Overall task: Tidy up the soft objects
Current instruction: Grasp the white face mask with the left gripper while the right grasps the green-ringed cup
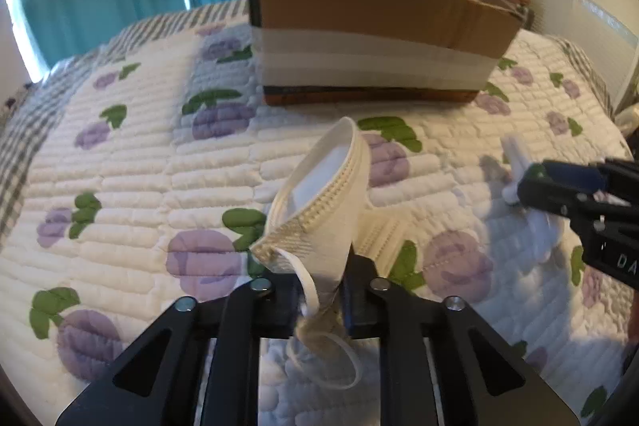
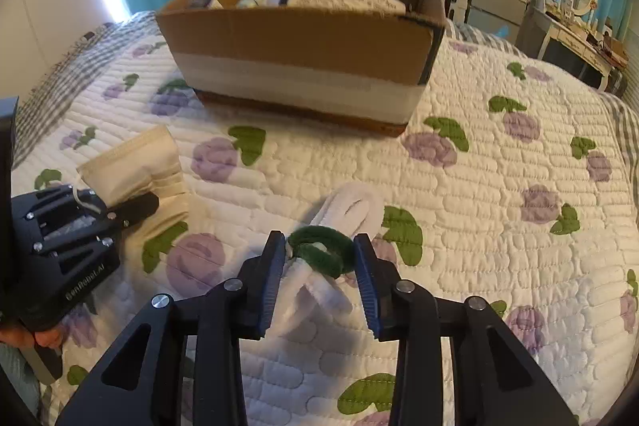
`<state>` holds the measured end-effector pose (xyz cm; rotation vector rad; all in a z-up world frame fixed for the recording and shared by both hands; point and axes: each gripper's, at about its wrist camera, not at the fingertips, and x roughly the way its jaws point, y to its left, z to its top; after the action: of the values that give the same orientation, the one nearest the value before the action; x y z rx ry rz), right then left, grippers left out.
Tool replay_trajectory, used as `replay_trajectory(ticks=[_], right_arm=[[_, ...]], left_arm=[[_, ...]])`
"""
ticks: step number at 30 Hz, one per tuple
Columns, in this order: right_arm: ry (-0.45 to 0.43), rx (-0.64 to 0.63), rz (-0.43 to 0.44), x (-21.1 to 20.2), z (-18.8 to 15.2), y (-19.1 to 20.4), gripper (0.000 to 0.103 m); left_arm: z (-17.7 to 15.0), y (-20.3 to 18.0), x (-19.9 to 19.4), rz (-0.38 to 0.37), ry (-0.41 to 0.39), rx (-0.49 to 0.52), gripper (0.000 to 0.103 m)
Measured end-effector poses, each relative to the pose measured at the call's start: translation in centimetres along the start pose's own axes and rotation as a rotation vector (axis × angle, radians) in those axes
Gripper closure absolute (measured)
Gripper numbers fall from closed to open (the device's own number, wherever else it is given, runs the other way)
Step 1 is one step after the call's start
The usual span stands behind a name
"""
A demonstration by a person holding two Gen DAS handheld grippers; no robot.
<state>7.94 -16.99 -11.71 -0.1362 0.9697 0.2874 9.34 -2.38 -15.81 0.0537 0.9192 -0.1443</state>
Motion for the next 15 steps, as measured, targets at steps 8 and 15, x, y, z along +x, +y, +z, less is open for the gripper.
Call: replay_trajectory(ticks=[8,15], right_arm=[[-0.093,0.001,0.043,-5.0,-0.1,1.0,0.07],[-0.187,-0.007,0.069,-10.7,-0.4,1.9,0.07]], left_arm=[[0.8,-0.8,-3.3,-0.01,-0.041,0.02,0.09],[1.1,-2.0,-7.7,-0.004,-0.095,0.025,0.09]])
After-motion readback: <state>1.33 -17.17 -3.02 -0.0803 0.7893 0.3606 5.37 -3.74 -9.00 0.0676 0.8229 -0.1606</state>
